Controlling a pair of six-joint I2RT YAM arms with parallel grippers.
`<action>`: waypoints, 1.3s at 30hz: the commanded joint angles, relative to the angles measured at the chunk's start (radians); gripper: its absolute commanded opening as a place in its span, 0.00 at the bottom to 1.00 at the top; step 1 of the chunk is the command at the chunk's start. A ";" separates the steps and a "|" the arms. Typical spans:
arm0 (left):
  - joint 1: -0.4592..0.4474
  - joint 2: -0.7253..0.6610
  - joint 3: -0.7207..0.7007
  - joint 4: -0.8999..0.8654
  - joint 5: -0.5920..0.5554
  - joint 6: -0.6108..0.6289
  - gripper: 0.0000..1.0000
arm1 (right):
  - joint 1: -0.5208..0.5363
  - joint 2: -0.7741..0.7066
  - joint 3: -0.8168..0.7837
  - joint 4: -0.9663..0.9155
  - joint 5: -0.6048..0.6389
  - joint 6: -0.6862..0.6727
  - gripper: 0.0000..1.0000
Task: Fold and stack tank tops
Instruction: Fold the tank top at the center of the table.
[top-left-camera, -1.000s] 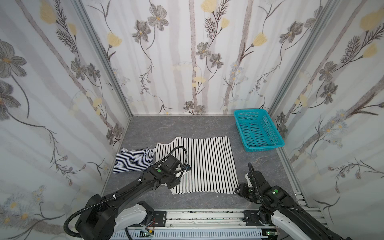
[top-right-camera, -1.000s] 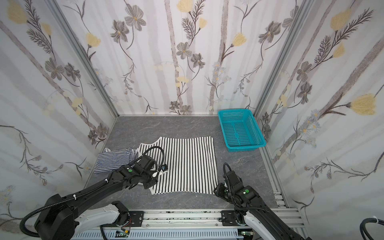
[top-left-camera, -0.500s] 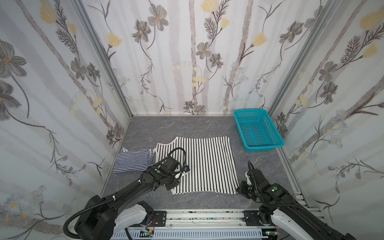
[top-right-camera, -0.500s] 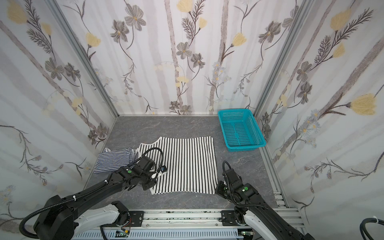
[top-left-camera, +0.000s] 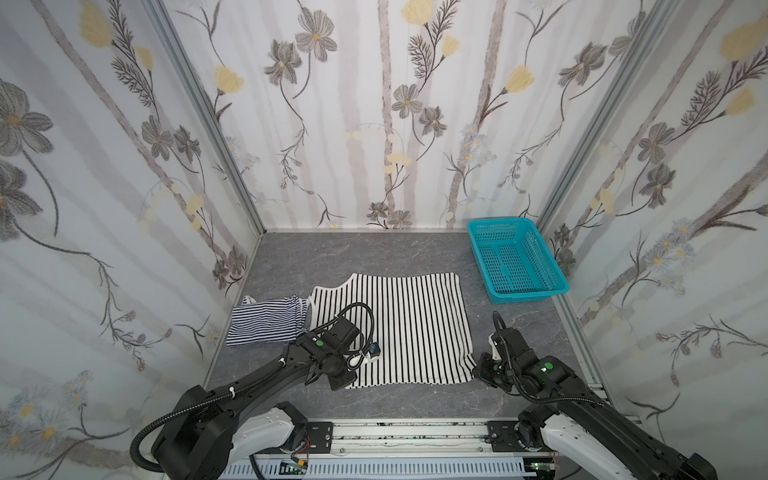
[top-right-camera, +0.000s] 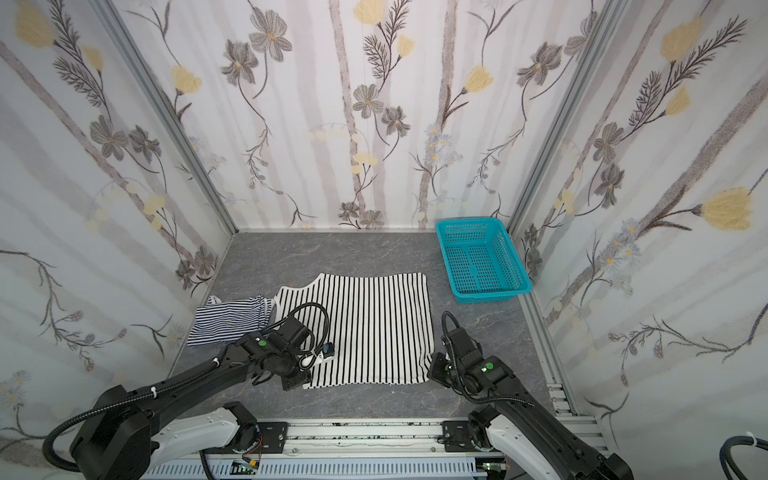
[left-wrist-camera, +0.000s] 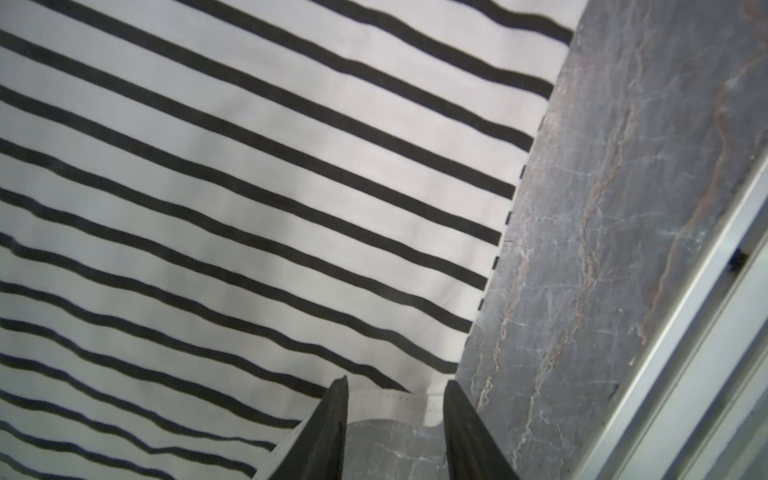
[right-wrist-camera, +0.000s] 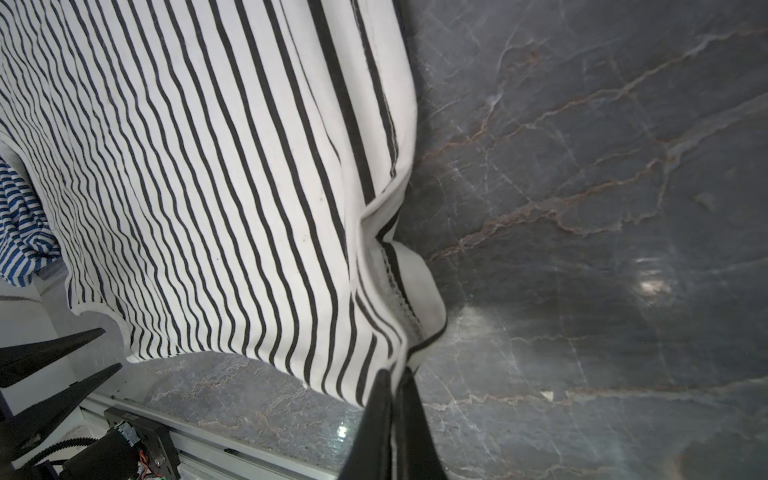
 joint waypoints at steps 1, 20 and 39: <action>-0.003 -0.003 0.020 -0.062 0.051 0.046 0.40 | 0.002 0.012 0.014 0.014 0.015 -0.015 0.00; -0.056 0.092 0.030 -0.063 0.018 0.098 0.41 | 0.001 0.082 0.034 0.068 -0.001 -0.031 0.00; -0.091 0.249 -0.012 -0.050 -0.044 0.124 0.30 | 0.002 0.074 0.046 0.051 0.013 -0.028 0.00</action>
